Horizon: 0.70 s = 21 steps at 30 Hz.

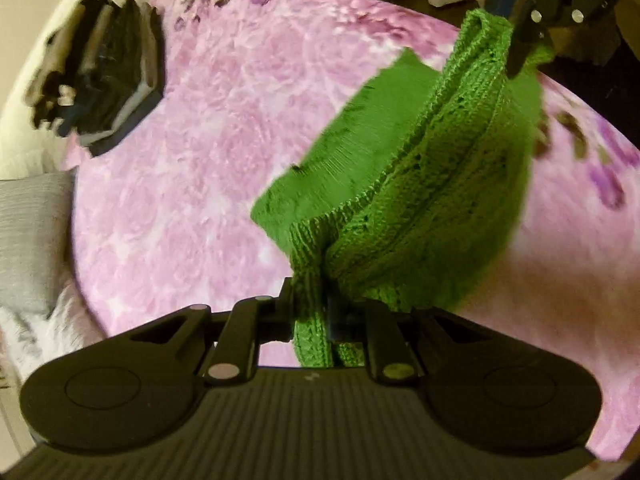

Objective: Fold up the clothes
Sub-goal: 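Fold the lifted vest half over onto the other half with both grippers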

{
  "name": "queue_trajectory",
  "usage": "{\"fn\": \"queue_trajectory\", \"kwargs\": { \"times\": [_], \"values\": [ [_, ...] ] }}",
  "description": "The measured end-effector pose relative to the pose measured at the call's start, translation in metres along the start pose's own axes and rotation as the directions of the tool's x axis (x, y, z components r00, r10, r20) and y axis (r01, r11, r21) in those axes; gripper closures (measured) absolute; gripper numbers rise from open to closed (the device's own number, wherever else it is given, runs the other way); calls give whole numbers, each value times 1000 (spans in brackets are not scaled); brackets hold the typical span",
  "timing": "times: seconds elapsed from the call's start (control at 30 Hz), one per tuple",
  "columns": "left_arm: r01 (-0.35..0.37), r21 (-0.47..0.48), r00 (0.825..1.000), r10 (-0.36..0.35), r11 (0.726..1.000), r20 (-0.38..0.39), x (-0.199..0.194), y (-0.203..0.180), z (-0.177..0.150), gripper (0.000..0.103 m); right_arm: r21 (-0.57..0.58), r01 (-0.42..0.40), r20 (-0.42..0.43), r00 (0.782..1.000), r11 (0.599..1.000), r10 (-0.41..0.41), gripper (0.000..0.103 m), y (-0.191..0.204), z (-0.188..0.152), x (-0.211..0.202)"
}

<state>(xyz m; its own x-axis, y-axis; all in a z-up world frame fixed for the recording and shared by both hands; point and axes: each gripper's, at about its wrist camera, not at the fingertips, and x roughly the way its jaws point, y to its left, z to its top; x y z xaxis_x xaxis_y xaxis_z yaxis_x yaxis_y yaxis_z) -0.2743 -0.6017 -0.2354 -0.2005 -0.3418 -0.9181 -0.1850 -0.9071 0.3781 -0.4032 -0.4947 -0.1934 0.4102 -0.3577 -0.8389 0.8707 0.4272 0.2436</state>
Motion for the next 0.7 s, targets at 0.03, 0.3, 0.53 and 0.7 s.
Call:
{"fn": "queue_trajectory", "kwargs": {
  "times": [0.03,0.3,0.53,0.7],
  "values": [
    [16,-2,1000,-16,1000,-1,13,9,7,91,33,-10,-11,1000,999,11,91,-18,5,6],
    [149,-47,988,-150,988,-32,122,62,48,88,237,-59,-94,992,970,83,91,-120,17,65],
    [133,-262,990,-138,956,-1,134,91,30,68,405,-77,-88,988,911,123,89,-163,7,83],
    [78,-542,997,-74,837,29,93,116,-13,72,463,3,-61,998,886,29,85,-174,5,59]
  ]
}}
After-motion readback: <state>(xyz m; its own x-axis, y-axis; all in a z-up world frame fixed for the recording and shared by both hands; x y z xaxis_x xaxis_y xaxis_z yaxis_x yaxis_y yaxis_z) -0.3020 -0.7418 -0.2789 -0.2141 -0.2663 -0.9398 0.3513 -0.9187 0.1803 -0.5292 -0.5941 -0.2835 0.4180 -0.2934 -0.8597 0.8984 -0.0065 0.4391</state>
